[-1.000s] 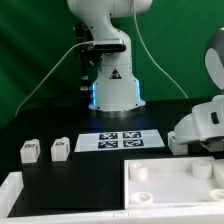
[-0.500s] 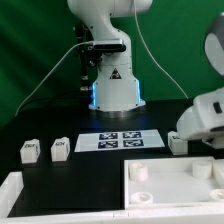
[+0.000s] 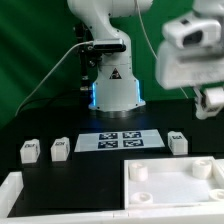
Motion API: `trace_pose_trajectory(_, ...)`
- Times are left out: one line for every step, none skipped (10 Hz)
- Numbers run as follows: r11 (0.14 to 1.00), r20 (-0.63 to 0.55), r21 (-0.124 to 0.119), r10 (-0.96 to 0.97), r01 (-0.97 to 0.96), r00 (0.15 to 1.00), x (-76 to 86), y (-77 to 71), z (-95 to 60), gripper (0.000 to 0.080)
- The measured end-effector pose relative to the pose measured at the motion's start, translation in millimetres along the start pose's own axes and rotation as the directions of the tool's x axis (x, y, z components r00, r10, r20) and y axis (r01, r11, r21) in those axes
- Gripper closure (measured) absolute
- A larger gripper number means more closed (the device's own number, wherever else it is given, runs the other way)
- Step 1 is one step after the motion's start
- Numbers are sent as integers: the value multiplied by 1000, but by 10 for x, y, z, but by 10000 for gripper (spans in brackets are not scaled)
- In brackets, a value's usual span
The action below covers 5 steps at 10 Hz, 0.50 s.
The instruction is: Assemble one leg
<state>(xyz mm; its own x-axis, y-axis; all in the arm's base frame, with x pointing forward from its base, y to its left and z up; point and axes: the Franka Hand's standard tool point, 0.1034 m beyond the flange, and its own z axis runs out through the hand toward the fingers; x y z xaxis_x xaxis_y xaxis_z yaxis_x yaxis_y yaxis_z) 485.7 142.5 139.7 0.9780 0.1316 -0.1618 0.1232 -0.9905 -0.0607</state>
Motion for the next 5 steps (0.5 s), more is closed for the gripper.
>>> trace_pose_trajectory(1000,-135,1,-1,1,991,87,101,-157,506)
trace_pose_trajectory(1000,-248,3,7,-6,969,127,190,-240,506)
trace_pose_trajectory(1000,-363,8,6,-3,932,145,178,-231,506)
trace_pose_trajectory(1000,-458,12,0,6,889,138,158,-212,506)
trace_pose_trajectory(1000,-498,13,-2,10,867,114,155,-190,506)
